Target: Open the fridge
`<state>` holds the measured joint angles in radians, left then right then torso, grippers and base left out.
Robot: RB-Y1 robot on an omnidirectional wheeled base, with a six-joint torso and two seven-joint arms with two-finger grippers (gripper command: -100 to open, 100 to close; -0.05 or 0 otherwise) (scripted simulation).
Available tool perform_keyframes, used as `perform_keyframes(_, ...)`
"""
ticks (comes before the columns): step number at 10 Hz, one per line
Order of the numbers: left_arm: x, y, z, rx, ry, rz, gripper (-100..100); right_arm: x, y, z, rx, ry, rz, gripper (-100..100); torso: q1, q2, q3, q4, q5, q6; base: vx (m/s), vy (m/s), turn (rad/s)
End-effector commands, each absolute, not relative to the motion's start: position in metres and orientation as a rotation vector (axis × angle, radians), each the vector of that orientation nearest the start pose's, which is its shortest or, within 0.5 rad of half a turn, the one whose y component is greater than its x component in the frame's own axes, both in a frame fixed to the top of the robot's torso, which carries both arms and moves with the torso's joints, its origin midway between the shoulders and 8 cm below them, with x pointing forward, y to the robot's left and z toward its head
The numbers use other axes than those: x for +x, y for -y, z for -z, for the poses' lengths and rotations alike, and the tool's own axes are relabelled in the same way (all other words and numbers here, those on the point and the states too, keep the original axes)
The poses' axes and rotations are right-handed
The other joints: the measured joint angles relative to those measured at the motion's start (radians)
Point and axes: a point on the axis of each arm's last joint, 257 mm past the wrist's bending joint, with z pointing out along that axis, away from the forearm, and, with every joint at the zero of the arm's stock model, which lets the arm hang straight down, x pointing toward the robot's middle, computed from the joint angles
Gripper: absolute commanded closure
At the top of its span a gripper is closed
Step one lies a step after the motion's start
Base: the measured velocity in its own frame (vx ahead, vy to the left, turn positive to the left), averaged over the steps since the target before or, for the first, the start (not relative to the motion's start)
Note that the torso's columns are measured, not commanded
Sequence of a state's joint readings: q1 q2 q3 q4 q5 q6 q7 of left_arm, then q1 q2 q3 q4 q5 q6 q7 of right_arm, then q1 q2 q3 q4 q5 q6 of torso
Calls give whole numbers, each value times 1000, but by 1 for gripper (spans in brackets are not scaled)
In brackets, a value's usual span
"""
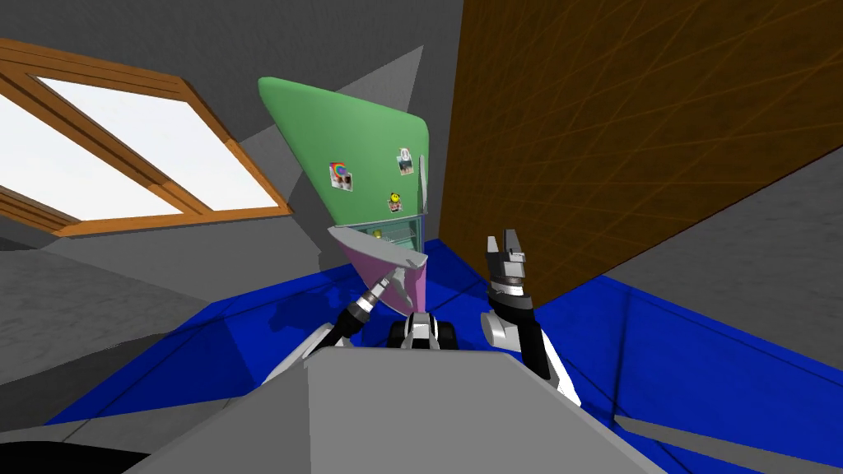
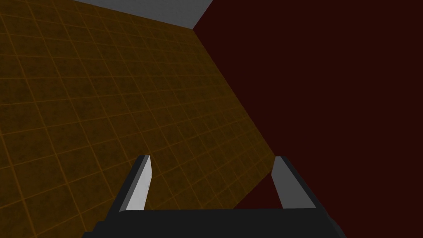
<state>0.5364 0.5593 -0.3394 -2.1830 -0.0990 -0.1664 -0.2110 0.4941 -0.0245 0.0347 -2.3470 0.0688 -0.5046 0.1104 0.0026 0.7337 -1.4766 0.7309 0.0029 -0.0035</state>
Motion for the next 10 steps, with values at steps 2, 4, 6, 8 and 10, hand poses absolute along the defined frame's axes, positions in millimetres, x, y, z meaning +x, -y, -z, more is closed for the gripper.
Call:
perform_keyframes(2, 335, -137, 192, -367, -1632, 1128, 100, 332, 253, -55, 499, -639, -1209, 0, -1, 9, 6, -1, 1, 3, -146, 179, -142)
perform_keyframes(4, 327, -130, 193, -350, -1646, 1147, 100, 332, 253, -55, 499, -639, -1209, 0, -6, 18, 13, -2, 1, 3, -150, 143, -99)
perform_keyframes(6, 327, -130, 193, -350, -1646, 1147, 100, 332, 253, -55, 499, -639, -1209, 0, -11, 20, 14, 0, -1, 2, -44, 44, -25)
perform_keyframes(8, 327, -130, 193, -350, -1646, 1147, 100, 332, 253, -55, 499, -639, -1209, 0, -8, 18, 13, -2, 0, 2, 5, -4, 52)
perform_keyframes(10, 327, -130, 193, -350, -1646, 1147, 100, 332, 253, -55, 499, -639, -1209, 0, -6, 18, 13, -1, 0, 3, 20, -12, -5)
